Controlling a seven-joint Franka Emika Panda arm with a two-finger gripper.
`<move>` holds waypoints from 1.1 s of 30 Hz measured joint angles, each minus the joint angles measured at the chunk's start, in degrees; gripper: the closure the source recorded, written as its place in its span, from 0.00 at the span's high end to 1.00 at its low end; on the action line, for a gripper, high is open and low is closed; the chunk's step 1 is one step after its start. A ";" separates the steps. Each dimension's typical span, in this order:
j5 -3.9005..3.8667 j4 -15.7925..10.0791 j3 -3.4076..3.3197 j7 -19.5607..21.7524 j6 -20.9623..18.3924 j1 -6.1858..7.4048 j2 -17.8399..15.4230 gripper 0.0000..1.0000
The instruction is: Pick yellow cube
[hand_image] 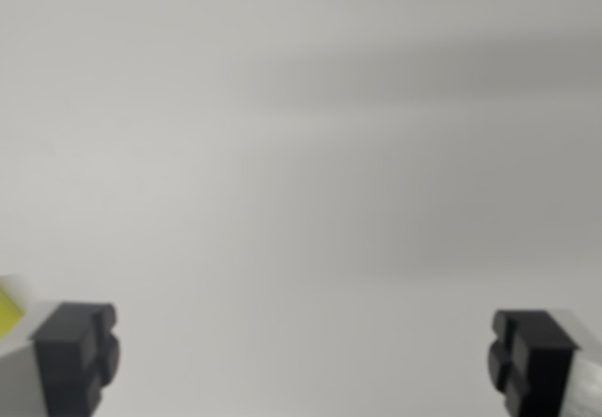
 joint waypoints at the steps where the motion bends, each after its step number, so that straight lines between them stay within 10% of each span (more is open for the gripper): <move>1: 0.00 0.00 0.00 0.00 0.00 0.00 0.00 1.00; 33: 0.00 -10.54 0.05 -1.59 7.81 6.07 -1.27 1.00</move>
